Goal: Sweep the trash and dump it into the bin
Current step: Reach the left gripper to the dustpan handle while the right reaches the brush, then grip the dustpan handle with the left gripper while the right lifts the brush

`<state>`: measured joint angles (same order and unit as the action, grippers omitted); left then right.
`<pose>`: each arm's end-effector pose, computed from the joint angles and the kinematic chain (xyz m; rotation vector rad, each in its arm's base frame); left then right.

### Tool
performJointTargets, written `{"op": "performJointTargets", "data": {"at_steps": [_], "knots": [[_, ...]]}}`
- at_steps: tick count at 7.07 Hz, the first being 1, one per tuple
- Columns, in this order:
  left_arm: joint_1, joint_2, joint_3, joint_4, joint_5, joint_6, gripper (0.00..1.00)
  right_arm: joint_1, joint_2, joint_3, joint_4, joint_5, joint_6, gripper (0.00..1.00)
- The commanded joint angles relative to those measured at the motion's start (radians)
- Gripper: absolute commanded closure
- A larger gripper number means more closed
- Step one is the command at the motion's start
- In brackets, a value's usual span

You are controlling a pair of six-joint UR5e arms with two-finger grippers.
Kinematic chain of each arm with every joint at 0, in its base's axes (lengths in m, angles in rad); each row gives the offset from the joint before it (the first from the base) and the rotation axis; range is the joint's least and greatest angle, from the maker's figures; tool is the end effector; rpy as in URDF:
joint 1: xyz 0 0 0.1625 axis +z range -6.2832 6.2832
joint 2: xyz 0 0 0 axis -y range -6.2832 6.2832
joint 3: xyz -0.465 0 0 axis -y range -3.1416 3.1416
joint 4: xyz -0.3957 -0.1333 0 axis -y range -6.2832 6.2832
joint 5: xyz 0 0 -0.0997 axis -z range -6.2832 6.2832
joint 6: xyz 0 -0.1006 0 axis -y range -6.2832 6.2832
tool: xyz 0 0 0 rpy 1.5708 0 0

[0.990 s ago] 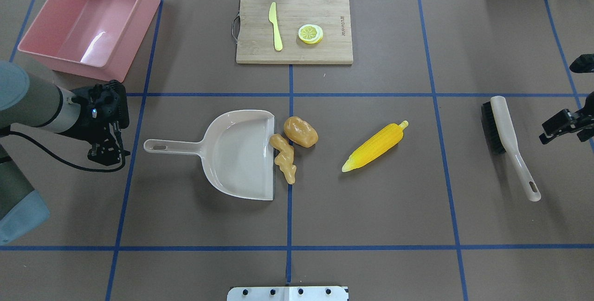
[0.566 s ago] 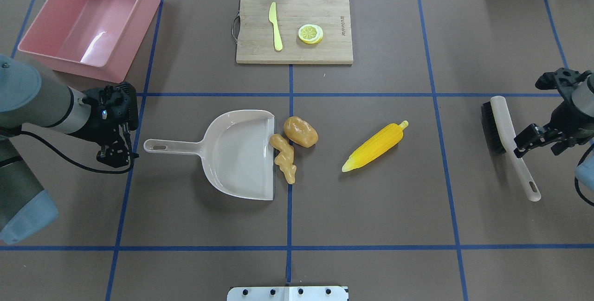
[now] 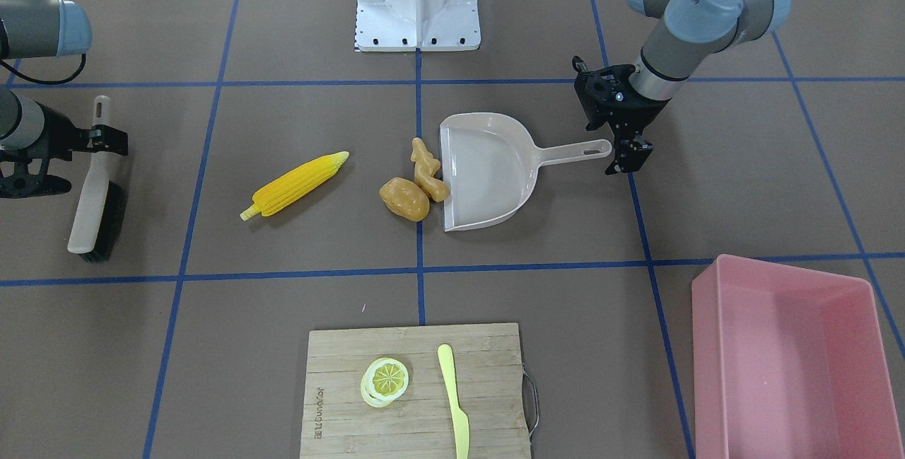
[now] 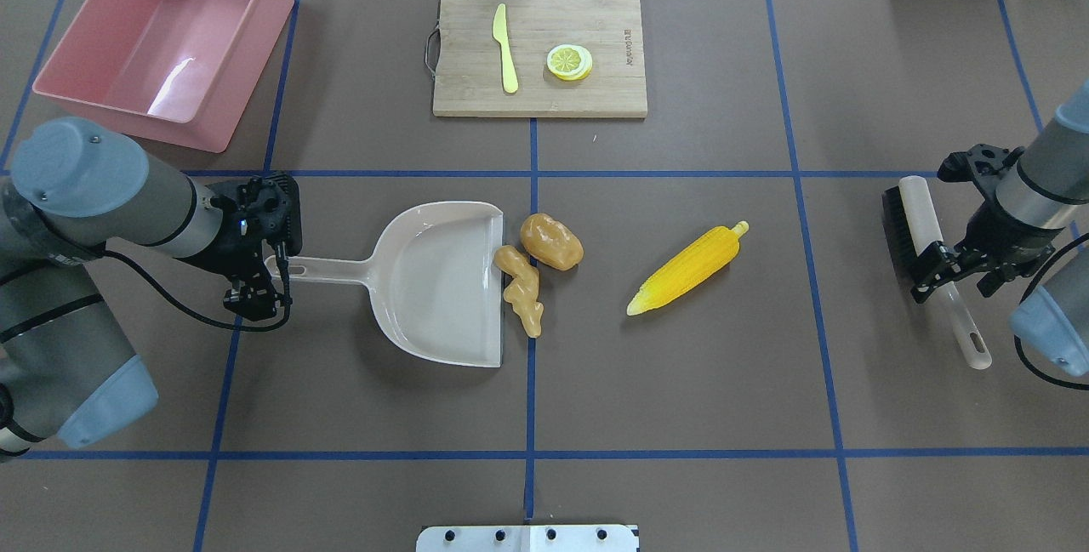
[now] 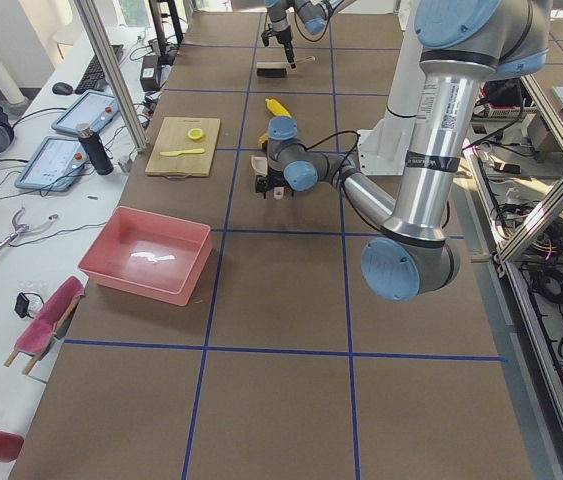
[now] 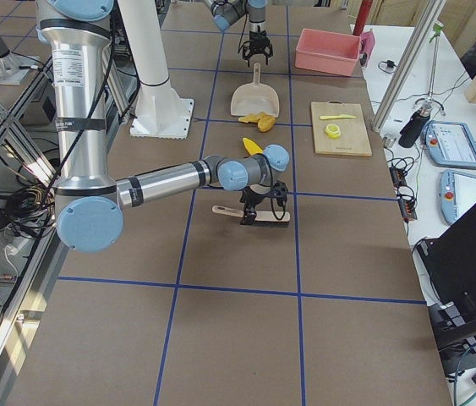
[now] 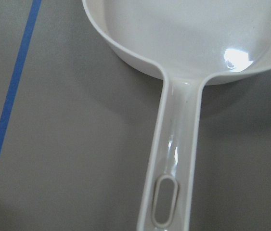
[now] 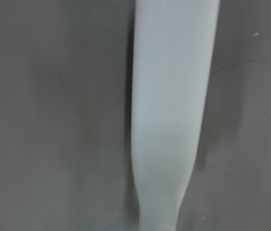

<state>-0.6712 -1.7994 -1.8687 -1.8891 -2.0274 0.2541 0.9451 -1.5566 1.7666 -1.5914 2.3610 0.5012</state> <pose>0.3998 -0.4311 0.4019 0.6993 0.7199 1.2555 -0.2456 -0.4454 0.5957 -0.2694 -0.7629 -0.1925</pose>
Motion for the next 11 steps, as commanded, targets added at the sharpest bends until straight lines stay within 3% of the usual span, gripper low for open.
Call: {"op": "performJointTargets", "data": {"at_steps": [1, 2, 3, 4, 6, 9, 10, 11], "knots": [[0.044, -0.070, 0.005, 0.071, 0.015, -0.007, 0.02, -0.023, -0.011, 0.016, 0.001, 0.012, 0.060, 0.00], [0.045, -0.102, 0.013, 0.105, 0.003, -0.009, 0.02, -0.020, -0.020, 0.028, 0.001, 0.014, 0.071, 0.03], [0.050, -0.109, 0.019, 0.108, -0.019, -0.007, 0.02, -0.020, -0.036, 0.048, -0.001, 0.021, 0.069, 0.28], [0.048, -0.101, 0.028, 0.095, -0.037, 0.005, 0.02, -0.020, -0.075, 0.083, -0.001, 0.024, 0.063, 0.36], [0.048, -0.104, 0.046, 0.065, -0.037, 0.010, 0.02, -0.028, -0.089, 0.079, -0.002, 0.018, 0.065, 0.36], [0.041, -0.074, 0.088, -0.080, -0.030, 0.010, 0.03, -0.049, -0.074, 0.045, 0.001, 0.008, 0.062, 0.35], [0.039, -0.048, 0.136, -0.210, -0.025, 0.008, 0.03, -0.055, -0.066, 0.039, 0.002, 0.006, 0.060, 0.51], [0.036, -0.019, 0.163, -0.319, -0.019, 0.005, 0.03, -0.052, -0.063, 0.040, 0.004, 0.011, 0.062, 1.00]]}}
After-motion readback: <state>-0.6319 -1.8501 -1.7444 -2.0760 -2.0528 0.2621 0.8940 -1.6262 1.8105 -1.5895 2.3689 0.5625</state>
